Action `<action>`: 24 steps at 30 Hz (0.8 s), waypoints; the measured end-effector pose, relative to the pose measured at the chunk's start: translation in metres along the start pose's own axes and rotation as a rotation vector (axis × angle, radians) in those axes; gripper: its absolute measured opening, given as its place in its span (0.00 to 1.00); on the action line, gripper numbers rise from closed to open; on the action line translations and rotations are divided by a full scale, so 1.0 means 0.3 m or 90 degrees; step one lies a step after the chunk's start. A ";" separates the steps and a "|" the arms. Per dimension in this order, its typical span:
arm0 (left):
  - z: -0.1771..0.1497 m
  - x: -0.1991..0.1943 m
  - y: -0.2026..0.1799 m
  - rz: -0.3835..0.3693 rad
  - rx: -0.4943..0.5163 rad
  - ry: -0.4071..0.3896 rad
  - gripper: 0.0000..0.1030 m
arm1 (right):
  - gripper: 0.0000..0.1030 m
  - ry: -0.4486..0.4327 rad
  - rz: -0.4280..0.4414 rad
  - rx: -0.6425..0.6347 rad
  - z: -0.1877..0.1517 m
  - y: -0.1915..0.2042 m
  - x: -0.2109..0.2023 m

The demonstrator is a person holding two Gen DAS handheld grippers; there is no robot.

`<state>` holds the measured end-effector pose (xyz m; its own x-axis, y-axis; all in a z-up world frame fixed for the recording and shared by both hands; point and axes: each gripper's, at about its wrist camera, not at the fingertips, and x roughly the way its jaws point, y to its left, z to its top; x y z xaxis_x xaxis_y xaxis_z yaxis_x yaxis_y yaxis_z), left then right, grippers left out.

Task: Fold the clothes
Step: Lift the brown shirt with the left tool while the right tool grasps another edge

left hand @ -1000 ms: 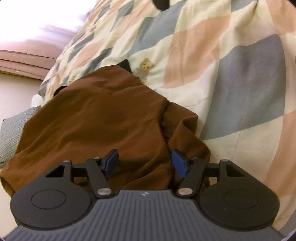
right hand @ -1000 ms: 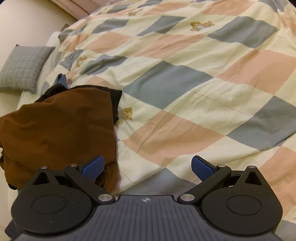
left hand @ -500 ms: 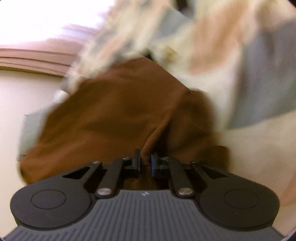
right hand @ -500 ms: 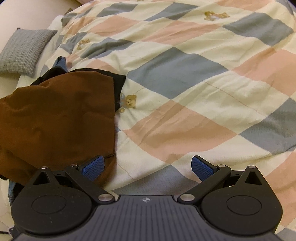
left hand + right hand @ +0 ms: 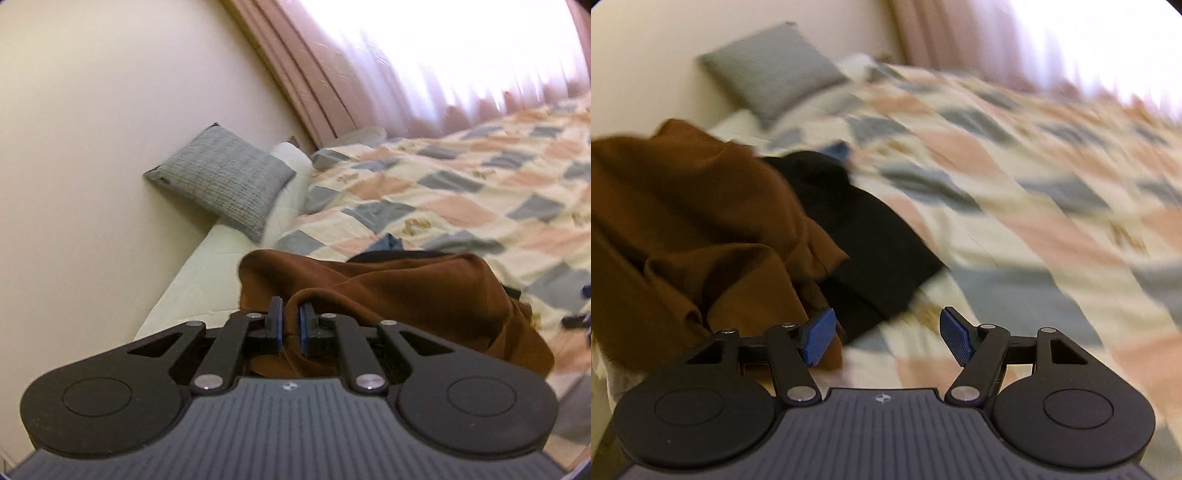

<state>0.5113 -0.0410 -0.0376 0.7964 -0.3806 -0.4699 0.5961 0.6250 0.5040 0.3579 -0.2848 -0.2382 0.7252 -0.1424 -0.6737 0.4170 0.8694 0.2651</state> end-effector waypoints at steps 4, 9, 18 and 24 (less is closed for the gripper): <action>-0.010 -0.048 0.025 -0.013 -0.013 -0.006 0.08 | 0.65 -0.042 0.015 -0.067 0.021 0.119 0.029; -0.028 -0.041 0.047 -0.001 -0.015 -0.007 0.08 | 0.65 -0.035 -0.069 -0.240 -0.057 0.227 0.151; -0.084 0.001 0.065 0.034 -0.020 0.016 0.08 | 0.53 -0.166 -0.129 -0.549 -0.151 0.284 0.275; -0.115 -0.058 0.073 0.065 -0.030 0.025 0.05 | 0.06 -0.232 -0.097 -0.629 -0.103 0.292 0.181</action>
<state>0.5068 0.0029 -0.0436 0.8478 -0.2860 -0.4466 0.5053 0.6913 0.5166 0.4169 -0.2018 -0.2728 0.8915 -0.2730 -0.3616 0.0062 0.8054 -0.5927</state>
